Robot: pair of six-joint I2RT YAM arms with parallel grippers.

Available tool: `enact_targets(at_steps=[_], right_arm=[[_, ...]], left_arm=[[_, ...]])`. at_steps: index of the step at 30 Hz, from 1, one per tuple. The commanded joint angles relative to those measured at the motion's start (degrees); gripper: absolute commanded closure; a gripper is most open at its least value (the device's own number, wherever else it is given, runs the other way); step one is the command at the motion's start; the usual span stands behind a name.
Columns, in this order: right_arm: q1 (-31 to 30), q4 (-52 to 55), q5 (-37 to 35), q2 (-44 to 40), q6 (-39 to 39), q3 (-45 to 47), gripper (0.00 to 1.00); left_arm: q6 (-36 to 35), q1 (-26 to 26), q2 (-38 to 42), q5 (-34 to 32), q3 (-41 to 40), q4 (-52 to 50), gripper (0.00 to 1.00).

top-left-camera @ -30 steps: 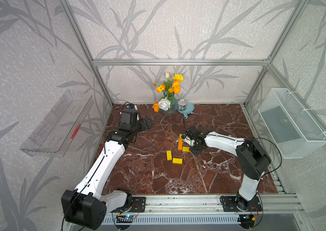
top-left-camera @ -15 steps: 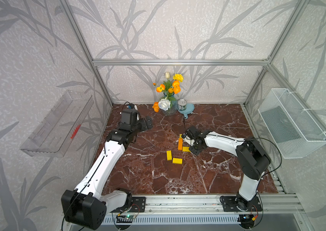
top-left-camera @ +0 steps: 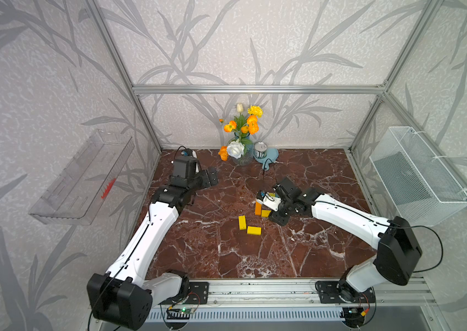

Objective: Assemble the letter p with building blocks
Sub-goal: Assemble the building block at the center of the board, then pick up the building block from the center of the board.

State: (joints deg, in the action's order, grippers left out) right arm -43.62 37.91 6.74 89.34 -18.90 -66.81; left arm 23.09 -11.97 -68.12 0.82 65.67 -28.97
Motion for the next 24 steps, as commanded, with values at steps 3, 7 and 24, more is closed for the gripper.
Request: enact_targets(at_steps=[3,7,24], right_arm=[[-4.12,4.73,4.29,6.21,-3.99,-1.81,0.45],[-6.67,4.97,3.12,11.20,-4.25,-4.44,0.45],[-9.29,2.62,1.68,20.32,-4.66,-8.76,0.45]], left_arm=[[-1.21,2.31,1.99,-0.36,3.27,-2.01,0.00],[-1.21,3.98,2.99,0.73,3.50,-2.50,0.00],[-0.68,4.63,3.97,2.00,1.85,-2.14,0.00]])
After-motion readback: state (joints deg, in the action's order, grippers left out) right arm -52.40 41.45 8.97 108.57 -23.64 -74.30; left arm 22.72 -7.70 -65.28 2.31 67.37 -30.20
